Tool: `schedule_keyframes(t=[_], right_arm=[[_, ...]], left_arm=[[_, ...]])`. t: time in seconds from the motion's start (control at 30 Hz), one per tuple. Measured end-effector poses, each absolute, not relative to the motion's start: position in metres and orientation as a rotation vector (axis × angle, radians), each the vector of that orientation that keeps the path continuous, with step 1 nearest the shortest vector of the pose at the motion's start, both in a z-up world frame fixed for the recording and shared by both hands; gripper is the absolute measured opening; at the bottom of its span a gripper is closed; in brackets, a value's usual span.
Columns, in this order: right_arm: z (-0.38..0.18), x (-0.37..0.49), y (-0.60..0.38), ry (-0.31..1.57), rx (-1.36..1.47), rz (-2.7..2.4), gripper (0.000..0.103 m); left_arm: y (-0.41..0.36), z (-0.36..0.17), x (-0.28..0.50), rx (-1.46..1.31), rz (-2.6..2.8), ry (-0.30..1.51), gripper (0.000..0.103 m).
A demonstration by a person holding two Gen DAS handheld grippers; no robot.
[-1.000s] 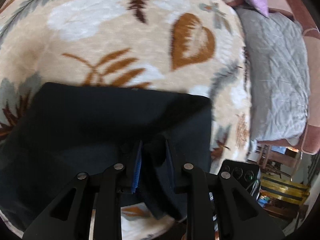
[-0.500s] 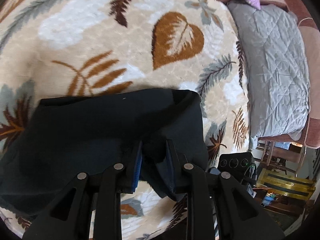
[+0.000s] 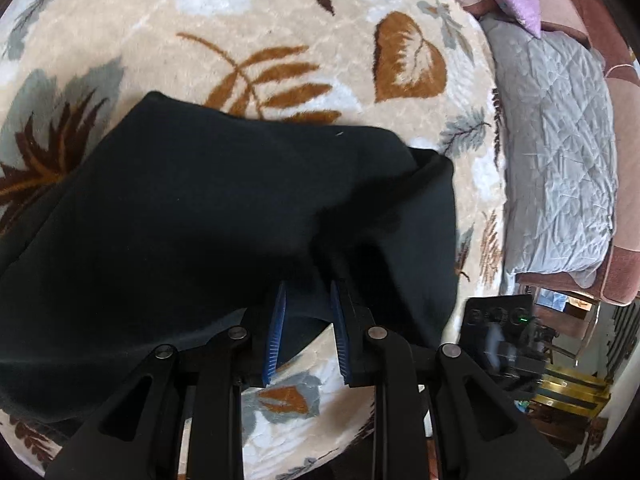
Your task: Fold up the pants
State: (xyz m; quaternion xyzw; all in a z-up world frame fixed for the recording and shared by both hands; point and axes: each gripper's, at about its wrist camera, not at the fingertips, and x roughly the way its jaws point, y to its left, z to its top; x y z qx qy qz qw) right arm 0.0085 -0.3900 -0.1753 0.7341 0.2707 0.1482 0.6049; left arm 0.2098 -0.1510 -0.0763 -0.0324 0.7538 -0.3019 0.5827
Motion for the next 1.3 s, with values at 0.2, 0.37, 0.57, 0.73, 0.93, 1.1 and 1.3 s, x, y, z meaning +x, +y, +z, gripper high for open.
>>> schedule_keyframes(t=[0.2, 0.37, 0.57, 0.73, 0.93, 1.1, 1.3], right_arm=[[-0.168, 0.005, -0.406, 0.502, 1.759, 0.343, 0.045], [-0.190, 0.007, -0.408, 0.490, 1.908, 0.307, 0.046], [-0.184, 0.010, -0.413, 0.431, 1.840, 0.362, 0.026], [-0.183, 0.010, -0.422, 0.381, 1.839, 0.375, 0.021], [-0.198, 0.008, -0.423, 0.388, 1.881, 0.360, 0.024], [-0.202, 0.006, -0.424, 0.404, 1.889, 0.384, 0.024], [-0.200, 0.009, -0.430, 0.392, 1.896, 0.417, 0.024]], left_arm=[[-0.161, -0.081, 0.205, -0.079, -0.707, 1.761, 0.027], [-0.171, -0.077, 0.199, -0.150, -0.778, 1.772, 0.027], [-0.150, -0.077, 0.190, -0.318, -0.781, 1.779, 0.027], [-0.124, -0.071, 0.185, -0.623, -0.733, 1.706, 0.027], [-0.140, -0.069, 0.177, -0.796, -0.756, 1.642, 0.027], [-0.143, -0.082, 0.167, -0.947, -0.764, 1.589, 0.027], [-0.109, -0.089, 0.160, -0.963, -0.643, 1.513, 0.027]])
